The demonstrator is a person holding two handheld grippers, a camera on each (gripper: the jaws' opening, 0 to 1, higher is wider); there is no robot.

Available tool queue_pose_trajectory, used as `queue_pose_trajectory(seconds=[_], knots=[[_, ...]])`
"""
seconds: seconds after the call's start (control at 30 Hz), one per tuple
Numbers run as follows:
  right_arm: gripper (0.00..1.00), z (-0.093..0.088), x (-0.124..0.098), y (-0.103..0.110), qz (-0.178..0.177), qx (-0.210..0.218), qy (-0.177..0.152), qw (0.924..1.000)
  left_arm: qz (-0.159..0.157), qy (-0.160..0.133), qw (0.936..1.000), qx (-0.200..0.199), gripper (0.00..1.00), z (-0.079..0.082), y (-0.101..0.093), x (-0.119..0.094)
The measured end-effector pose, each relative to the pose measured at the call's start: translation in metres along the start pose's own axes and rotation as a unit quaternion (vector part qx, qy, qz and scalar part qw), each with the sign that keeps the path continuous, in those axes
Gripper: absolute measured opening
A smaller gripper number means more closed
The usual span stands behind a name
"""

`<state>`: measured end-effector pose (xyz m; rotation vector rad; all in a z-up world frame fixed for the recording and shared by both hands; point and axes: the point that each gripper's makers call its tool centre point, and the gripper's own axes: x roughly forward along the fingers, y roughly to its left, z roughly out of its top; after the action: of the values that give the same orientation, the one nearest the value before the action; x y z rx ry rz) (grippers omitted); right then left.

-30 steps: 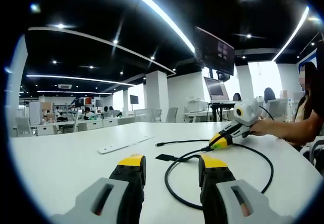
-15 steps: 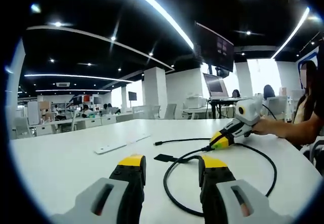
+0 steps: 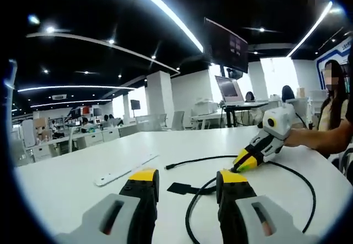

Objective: Find the charging cable on the desk, coil it up and secure with Velcro.

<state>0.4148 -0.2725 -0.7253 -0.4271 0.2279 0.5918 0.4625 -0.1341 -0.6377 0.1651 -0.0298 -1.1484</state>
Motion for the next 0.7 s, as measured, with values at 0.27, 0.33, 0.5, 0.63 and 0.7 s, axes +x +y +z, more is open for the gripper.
queue_pose_trajectory(seconds=[0.27,0.33,0.5,0.63,0.7], knots=[[0.08,0.0,0.001,-0.001,0.0,-0.001,0.004,1.0,-0.024,0.03,0.999,0.024,0.42,-0.003,0.007,0.022],[0.08,0.0,0.0,0.0,0.0,-0.001,0.004,1.0,-0.033,0.047,0.9978,0.034,0.42,-0.008,0.012,0.03],[0.08,0.0,0.0,0.001,0.001,-0.001,0.005,1.0,-0.044,0.068,0.9956,0.048,0.42,-0.011,0.018,0.044],[0.08,0.0,0.0,0.002,0.0,0.002,0.004,1.0,-0.059,0.082,0.9929,0.062,0.41,-0.012,0.019,0.056],[0.08,0.0,0.0,0.002,0.0,0.003,0.003,1.0,-0.062,0.085,0.9923,0.065,0.41,-0.013,0.022,0.061]])
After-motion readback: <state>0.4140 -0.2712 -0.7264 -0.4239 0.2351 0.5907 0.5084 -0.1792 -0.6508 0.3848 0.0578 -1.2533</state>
